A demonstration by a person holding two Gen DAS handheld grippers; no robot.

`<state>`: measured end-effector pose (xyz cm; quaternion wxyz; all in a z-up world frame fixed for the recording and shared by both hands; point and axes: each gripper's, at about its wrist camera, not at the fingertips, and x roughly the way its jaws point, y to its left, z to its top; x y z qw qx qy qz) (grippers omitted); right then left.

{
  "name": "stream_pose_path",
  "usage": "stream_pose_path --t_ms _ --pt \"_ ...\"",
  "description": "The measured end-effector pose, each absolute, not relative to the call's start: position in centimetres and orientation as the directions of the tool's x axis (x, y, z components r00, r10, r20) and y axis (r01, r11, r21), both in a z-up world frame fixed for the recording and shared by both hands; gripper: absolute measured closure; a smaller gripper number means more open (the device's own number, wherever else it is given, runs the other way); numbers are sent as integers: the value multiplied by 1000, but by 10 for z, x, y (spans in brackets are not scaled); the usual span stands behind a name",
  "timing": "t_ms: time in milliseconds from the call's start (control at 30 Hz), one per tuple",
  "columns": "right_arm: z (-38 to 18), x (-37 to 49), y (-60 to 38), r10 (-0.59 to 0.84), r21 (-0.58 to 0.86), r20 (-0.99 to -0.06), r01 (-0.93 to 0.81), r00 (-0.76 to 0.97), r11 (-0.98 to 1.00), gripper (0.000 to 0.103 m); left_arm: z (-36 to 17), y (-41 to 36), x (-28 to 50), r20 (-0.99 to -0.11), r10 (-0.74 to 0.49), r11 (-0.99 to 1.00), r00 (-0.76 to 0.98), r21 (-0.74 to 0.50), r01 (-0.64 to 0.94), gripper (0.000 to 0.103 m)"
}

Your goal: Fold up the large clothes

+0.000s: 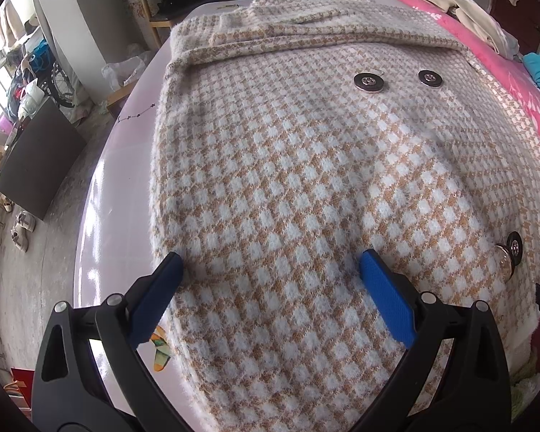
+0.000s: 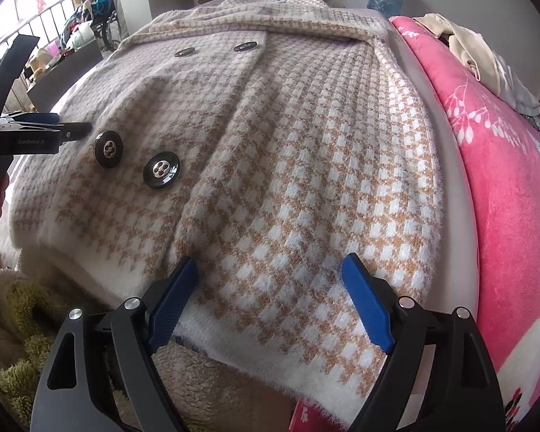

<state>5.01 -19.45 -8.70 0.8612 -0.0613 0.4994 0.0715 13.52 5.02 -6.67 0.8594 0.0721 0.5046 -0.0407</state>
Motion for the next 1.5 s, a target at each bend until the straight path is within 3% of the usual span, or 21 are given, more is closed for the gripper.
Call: stream_pose_path --t_ms 200,367,600,767,1167,1500 --pt "-86 50 -195 70 -31 -872 -198 485 980 22 -51 57 114 -838 18 981 545 120 152 8" --pt "-87 50 -196 78 -23 -870 -200 486 980 21 -38 96 79 -858 -105 991 502 -47 127 9" --pt "-88 52 -196 78 -23 -874 -201 480 979 21 -50 131 28 -874 -253 967 414 -244 74 38" --pt "-88 53 -195 69 -32 -876 -200 477 979 21 -71 139 7 -876 -345 935 338 -352 42 47" --pt "-88 53 -194 66 -35 -876 -198 478 980 21 -101 136 10 -818 -500 859 286 -510 44 47" --pt "-88 53 -195 65 -37 -876 -202 477 979 21 -66 130 -2 -725 -602 793 335 -592 145 47"
